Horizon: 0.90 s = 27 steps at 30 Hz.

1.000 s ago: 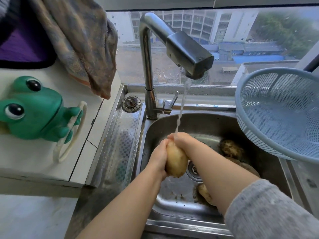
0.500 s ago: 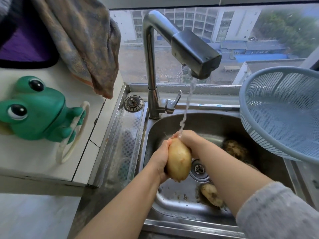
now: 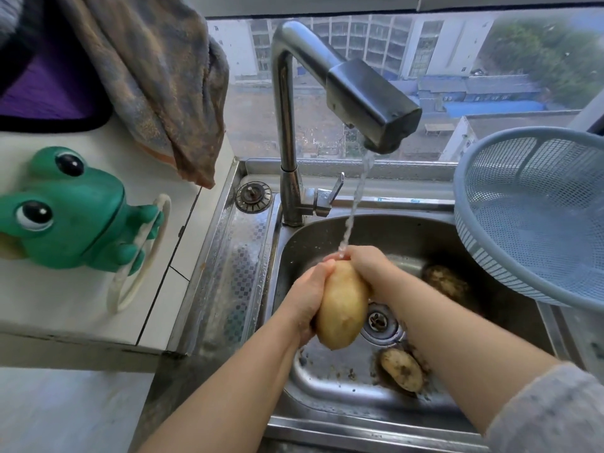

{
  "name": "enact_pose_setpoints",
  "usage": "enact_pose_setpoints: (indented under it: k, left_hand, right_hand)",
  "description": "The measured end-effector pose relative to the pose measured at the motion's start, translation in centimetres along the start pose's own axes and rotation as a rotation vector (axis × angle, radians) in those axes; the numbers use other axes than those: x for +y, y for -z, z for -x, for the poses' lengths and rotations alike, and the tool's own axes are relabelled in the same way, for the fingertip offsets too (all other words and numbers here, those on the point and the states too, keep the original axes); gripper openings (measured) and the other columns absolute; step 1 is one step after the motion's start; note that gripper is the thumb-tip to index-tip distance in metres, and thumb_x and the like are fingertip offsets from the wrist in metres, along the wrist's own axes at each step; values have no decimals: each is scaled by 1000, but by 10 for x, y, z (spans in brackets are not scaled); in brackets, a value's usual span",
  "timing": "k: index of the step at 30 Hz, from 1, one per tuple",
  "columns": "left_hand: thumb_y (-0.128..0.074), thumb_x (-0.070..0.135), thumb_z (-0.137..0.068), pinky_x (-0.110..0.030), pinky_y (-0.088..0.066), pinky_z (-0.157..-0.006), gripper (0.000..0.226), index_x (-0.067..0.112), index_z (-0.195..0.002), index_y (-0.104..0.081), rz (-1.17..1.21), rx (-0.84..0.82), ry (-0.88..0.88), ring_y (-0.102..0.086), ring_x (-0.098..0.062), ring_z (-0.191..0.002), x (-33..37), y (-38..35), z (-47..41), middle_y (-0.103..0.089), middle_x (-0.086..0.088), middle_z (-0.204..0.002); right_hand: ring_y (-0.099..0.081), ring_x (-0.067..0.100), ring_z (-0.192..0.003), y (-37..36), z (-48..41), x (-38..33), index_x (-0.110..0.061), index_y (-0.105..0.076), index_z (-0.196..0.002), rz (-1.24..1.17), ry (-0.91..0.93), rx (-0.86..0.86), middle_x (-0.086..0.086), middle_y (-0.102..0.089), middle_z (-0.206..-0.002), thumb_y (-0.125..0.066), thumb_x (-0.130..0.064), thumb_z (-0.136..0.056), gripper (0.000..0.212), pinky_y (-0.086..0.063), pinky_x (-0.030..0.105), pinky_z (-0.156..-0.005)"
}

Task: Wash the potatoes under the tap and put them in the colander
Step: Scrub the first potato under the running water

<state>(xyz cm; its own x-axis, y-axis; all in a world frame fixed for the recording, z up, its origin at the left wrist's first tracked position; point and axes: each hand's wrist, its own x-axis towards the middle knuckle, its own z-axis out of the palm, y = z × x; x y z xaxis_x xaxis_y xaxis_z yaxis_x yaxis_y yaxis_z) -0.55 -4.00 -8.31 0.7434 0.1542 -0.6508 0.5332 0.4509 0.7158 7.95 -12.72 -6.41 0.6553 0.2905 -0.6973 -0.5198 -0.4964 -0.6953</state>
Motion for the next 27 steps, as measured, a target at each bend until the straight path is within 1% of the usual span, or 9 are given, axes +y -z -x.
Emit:
enact_pose_setpoints:
  k: [3, 6, 9, 12, 15, 18, 21, 24, 27]
  left_hand:
    - [-45, 41, -98, -31, -54, -62, 37, 12, -109, -65, 46, 102, 91, -67, -25, -79, 5, 5, -6, -71, -15, -88]
    - [-45, 55, -92, -30, -53, -60, 53, 11, -112, -68, 113, 124, 225, -68, -27, -88, 7, 12, -16, -72, -15, -96]
    - [-45, 57, -88, -29, -53, -56, 50, 16, -103, -69, 167, 121, 329, -67, -26, -80, 9, 15, -19, -72, -10, -87]
    - [-48, 57, -85, -34, -56, -63, 49, 15, -97, -70, 244, 49, 415, -69, -27, -76, 13, 14, -16, -72, -10, -83]
    - [-52, 61, -84, -40, -58, -58, 61, 9, -109, -68, 295, 57, 472, -70, -31, -79, 8, 13, -18, -72, -16, -90]
    - [-53, 64, -83, -41, -57, -58, 64, 6, -107, -66, 358, 105, 504, -68, -34, -80, 4, 9, -17, -71, -18, -85]
    - [-61, 63, -78, -43, -55, -61, 66, 7, -113, -65, 407, 144, 542, -67, -35, -85, 2, 10, -20, -70, -19, -91]
    - [-65, 57, -76, -40, -57, -58, 57, 8, -106, -67, 399, 114, 565, -66, -33, -80, 4, 12, -19, -70, -17, -84]
    - [-62, 54, -80, -38, -56, -54, 51, 9, -103, -67, 391, 94, 565, -65, -32, -75, 5, 10, -15, -70, -17, -78]
  right_hand:
    - [-51, 26, -124, -19, 14, 8, -8, -60, -127, 224, 289, 91, 13, -58, -131, -42, -19, -99, 35, -38, 39, -107]
    - [-23, 22, -144, -38, 30, 22, -12, -37, -147, 408, 464, 98, 8, -28, -155, -46, -23, -99, 50, -14, 32, -117]
    - [-14, 18, -147, -32, 32, 28, -17, -37, -147, 430, 580, 50, 6, -22, -159, -55, -29, -96, 55, -7, 30, -119]
    - [-10, 11, -148, -13, 32, 40, -34, -41, -142, 484, 750, -75, -6, -26, -157, -63, -56, -79, 71, -9, 31, -118]
    - [-20, 9, -144, -8, 29, 45, -46, -49, -128, 380, 700, -96, -12, -33, -153, -51, -64, -76, 55, -16, 35, -117]
    - [-39, 7, -134, -12, 26, 38, -39, -67, -108, 150, 608, -89, -15, -48, -140, -45, -42, -95, 26, -27, 42, -117]
    - [-42, 6, -131, -11, 26, 32, -34, -69, -107, 119, 564, -153, -16, -49, -135, -42, -30, -102, 28, -30, 44, -115]
    - [-28, 9, -142, -7, 29, 33, -55, -56, -111, 193, 565, -212, -16, -36, -150, -50, -54, -85, 26, -25, 49, -117]
    - [-21, 8, -145, -2, 31, 37, -58, -51, -117, 248, 550, -259, -19, -29, -154, -53, -60, -77, 40, -24, 49, -118]
